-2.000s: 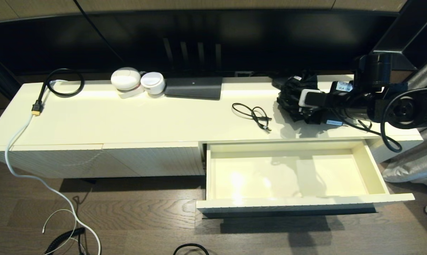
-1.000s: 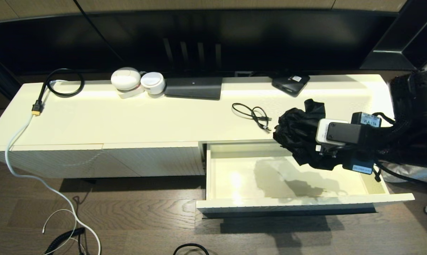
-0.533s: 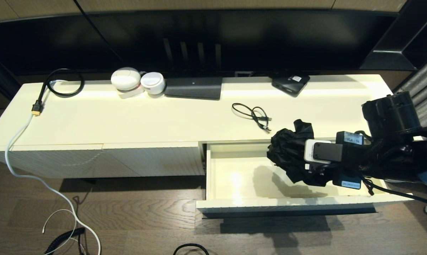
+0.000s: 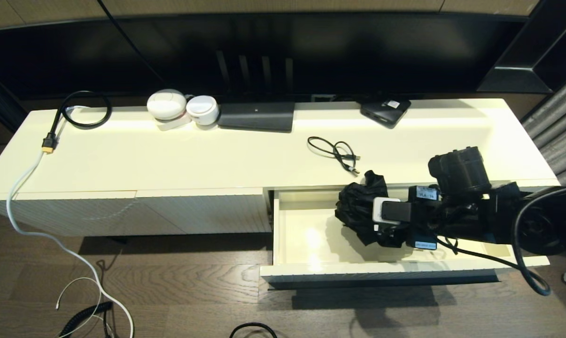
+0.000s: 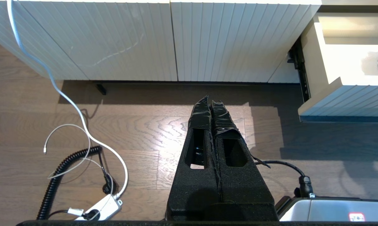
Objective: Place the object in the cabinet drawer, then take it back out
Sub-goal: Put the umbrella in the drawer
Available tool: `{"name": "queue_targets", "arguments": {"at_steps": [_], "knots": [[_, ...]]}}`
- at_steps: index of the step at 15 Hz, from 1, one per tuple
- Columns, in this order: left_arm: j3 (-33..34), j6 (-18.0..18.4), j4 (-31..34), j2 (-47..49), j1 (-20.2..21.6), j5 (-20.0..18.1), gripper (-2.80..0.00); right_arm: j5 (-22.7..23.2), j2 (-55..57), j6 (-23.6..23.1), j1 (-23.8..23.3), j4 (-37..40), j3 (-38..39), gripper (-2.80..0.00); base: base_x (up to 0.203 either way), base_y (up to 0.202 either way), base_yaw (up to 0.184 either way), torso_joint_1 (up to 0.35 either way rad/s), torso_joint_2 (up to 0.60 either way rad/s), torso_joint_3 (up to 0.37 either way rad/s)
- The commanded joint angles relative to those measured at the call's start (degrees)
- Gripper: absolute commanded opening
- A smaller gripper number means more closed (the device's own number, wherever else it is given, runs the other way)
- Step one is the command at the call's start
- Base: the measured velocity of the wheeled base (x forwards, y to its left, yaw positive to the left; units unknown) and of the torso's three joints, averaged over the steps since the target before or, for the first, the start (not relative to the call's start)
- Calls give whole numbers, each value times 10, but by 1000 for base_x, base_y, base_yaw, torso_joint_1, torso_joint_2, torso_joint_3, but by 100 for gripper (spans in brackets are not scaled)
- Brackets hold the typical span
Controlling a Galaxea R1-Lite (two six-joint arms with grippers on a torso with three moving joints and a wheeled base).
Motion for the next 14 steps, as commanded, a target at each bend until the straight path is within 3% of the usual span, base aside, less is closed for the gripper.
{"name": "queue_targets", "arguments": {"at_steps": [1, 7, 8, 9, 14], "knots": [[0, 0, 0, 0, 0, 0, -280, 1, 46, -17, 0, -11, -10, -280, 0, 0, 0, 0, 0, 0], [0, 0, 0, 0, 1, 0, -280, 1, 79, -24, -1, -33, -32, -280, 0, 0, 0, 0, 0, 0], [0, 0, 0, 0, 1, 0, -280, 1, 83, -24, -1, -39, -34, -186, 0, 0, 0, 0, 0, 0], [0, 0, 0, 0, 1, 0, -280, 1, 87, -24, -1, -49, -35, 0, 0, 0, 0, 0, 0, 0], [0, 0, 0, 0, 1, 0, -280, -4, 67, -19, -1, -51, -34, 0, 0, 0, 0, 0, 0, 0]]}}
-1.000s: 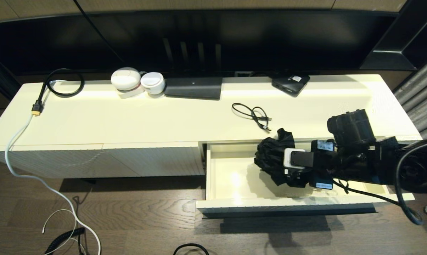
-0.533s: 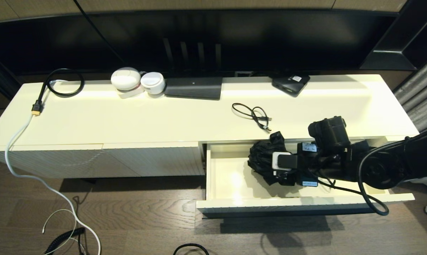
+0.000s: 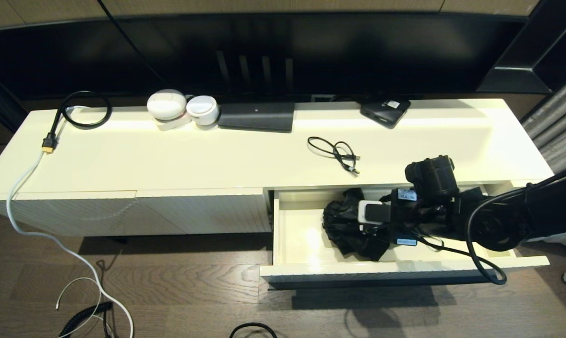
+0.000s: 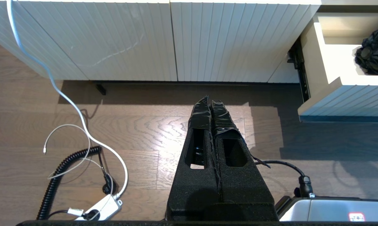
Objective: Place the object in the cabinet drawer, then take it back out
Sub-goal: Put the umbrella in the drawer, then put the data cable in the drawer
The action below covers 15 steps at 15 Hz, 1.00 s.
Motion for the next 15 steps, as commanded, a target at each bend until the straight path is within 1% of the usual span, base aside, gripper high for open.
{"name": "queue_targets", "arguments": {"at_steps": [1, 4, 7, 12, 13, 15], "knots": [[0, 0, 0, 0, 1, 0, -280, -1, -23, -2, 0, 0, -2, 0, 0, 0, 0, 0, 0, 0], [0, 0, 0, 0, 0, 0, -280, 0, -73, 8, 3, 5, -1, 0, 0, 0, 0, 0, 0, 0], [0, 0, 0, 0, 0, 0, -280, -4, -118, 36, 12, 12, 2, 0, 0, 0, 0, 0, 0, 0], [0, 0, 0, 0, 0, 0, -280, -4, -215, 41, 24, 117, -2, 0, 0, 0, 0, 0, 0, 0], [1, 0, 0, 0, 0, 0, -280, -8, -228, 52, 31, 152, -10, 0, 0, 0, 0, 0, 0, 0], [0, 0, 0, 1, 0, 0, -280, -39, -236, 112, 62, 194, -37, 0, 0, 0, 0, 0, 0, 0]]}}
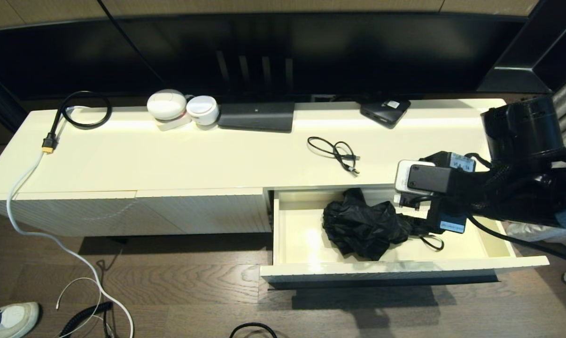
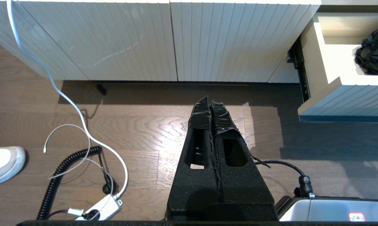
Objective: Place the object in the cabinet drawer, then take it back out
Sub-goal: Put the data cable in the drawer
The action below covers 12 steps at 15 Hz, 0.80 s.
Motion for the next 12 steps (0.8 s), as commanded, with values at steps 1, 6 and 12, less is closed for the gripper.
{"name": "queue_targets", "arguments": {"at_steps": [1, 6, 12], "knots": [[0, 0, 0, 0, 0, 1, -280, -21, -18, 57, 29, 23, -27, 0, 0, 0, 0, 0, 0, 0], [0, 0, 0, 0, 0, 0, -280, -32, 24, 210, 55, 81, -99, 0, 0, 0, 0, 0, 0, 0], [0, 0, 0, 0, 1, 1, -280, -84, 106, 404, 67, 82, -162, 0, 0, 0, 0, 0, 0, 0]]}}
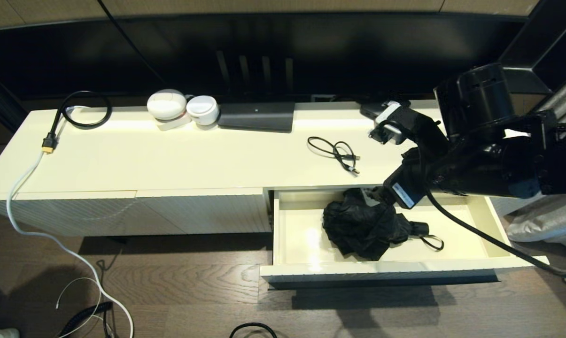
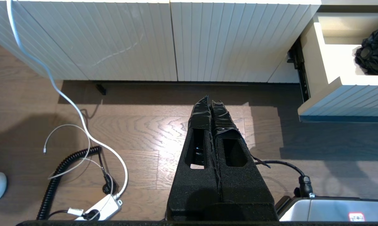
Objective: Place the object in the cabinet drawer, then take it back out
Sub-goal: Put the data cable in the drawer
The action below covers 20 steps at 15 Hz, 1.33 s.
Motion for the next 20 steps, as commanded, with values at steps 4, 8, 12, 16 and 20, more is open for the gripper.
{"name": "queue_targets", "arguments": {"at_steps": [4, 8, 12, 16, 20], "knots": [[0, 0, 0, 0, 0, 0, -280, -19, 84, 112, 2, 1, -38, 0, 0, 0, 0, 0, 0, 0], [0, 0, 0, 0, 0, 0, -280, -18, 117, 151, 2, 2, -84, 0, 0, 0, 0, 0, 0, 0], [0, 0, 0, 0, 0, 0, -280, -11, 141, 166, -3, -6, -90, 0, 0, 0, 0, 0, 0, 0], [0, 0, 0, 0, 0, 0, -280, 6, 168, 194, -16, -8, -125, 0, 0, 0, 0, 0, 0, 0], [0, 0, 0, 0, 0, 0, -280, 17, 183, 192, -30, -30, -128, 0, 0, 0, 0, 0, 0, 0]]}}
